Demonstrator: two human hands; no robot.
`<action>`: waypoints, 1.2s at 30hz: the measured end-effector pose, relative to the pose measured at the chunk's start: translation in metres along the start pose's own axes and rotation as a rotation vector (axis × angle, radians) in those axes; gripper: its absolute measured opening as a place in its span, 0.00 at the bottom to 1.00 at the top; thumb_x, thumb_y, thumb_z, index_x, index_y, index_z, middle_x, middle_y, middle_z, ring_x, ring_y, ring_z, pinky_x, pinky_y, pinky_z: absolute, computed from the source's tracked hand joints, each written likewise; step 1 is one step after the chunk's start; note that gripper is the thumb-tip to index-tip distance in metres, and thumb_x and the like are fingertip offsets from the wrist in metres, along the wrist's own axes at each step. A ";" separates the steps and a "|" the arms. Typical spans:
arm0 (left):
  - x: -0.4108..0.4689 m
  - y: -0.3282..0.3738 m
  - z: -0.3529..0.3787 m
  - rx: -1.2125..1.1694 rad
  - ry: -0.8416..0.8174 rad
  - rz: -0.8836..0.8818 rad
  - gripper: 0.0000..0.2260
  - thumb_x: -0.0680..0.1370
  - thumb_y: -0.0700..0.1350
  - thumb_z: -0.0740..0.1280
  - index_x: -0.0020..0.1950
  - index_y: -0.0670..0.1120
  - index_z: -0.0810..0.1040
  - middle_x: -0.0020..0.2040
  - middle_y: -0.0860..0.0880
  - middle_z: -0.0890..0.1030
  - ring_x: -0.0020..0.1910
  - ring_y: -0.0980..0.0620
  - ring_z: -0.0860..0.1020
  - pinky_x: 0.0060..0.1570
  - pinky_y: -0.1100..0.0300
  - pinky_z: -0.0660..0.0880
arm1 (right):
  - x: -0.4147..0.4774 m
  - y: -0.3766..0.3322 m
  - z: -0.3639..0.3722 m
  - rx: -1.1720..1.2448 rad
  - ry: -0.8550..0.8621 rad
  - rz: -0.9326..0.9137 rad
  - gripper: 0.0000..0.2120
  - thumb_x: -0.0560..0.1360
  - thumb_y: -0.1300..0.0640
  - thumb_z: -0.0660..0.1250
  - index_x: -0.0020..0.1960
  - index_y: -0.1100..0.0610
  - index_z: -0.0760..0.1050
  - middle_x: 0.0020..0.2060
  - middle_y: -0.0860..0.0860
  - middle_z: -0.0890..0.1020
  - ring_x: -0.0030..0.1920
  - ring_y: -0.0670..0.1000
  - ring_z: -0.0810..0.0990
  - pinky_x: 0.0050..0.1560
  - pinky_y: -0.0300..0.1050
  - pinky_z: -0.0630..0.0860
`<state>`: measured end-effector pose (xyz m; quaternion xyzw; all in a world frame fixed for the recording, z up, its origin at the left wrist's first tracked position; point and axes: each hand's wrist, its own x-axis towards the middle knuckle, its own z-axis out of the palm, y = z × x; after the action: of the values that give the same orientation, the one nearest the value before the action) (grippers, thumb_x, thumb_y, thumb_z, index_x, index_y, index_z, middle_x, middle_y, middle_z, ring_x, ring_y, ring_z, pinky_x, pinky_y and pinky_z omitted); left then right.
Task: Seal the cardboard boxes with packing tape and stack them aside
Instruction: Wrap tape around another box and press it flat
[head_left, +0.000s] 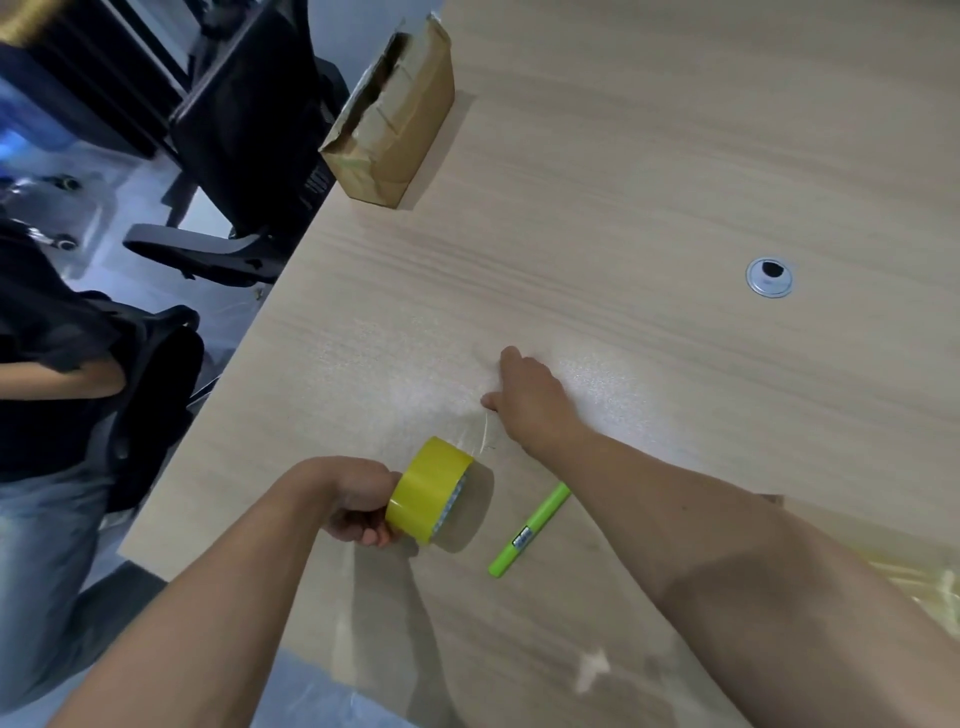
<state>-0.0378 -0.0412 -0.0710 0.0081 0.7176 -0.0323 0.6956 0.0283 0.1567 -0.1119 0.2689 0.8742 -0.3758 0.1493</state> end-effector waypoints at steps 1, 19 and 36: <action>-0.001 0.000 0.000 0.007 0.021 -0.004 0.15 0.79 0.46 0.59 0.34 0.46 0.78 0.28 0.49 0.77 0.24 0.57 0.71 0.25 0.66 0.59 | -0.002 0.000 -0.001 0.025 0.014 0.001 0.12 0.80 0.53 0.67 0.53 0.57 0.65 0.43 0.52 0.72 0.43 0.54 0.73 0.40 0.50 0.69; -0.086 0.143 0.067 -0.192 0.840 0.911 0.07 0.78 0.43 0.65 0.43 0.45 0.81 0.34 0.51 0.80 0.35 0.50 0.76 0.36 0.58 0.70 | -0.139 0.069 -0.129 0.200 0.401 0.069 0.09 0.81 0.60 0.58 0.53 0.60 0.77 0.45 0.54 0.81 0.49 0.55 0.76 0.50 0.50 0.74; -0.058 0.222 0.263 -0.568 0.670 0.939 0.14 0.83 0.50 0.58 0.64 0.55 0.78 0.59 0.57 0.78 0.60 0.51 0.74 0.58 0.55 0.69 | -0.258 0.198 -0.117 0.376 0.640 0.461 0.22 0.85 0.54 0.55 0.77 0.59 0.61 0.72 0.58 0.66 0.70 0.60 0.65 0.65 0.49 0.65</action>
<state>0.2388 0.1670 -0.0284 0.1466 0.7966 0.4715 0.3487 0.3457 0.2640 -0.0282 0.5825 0.7097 -0.3832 -0.1006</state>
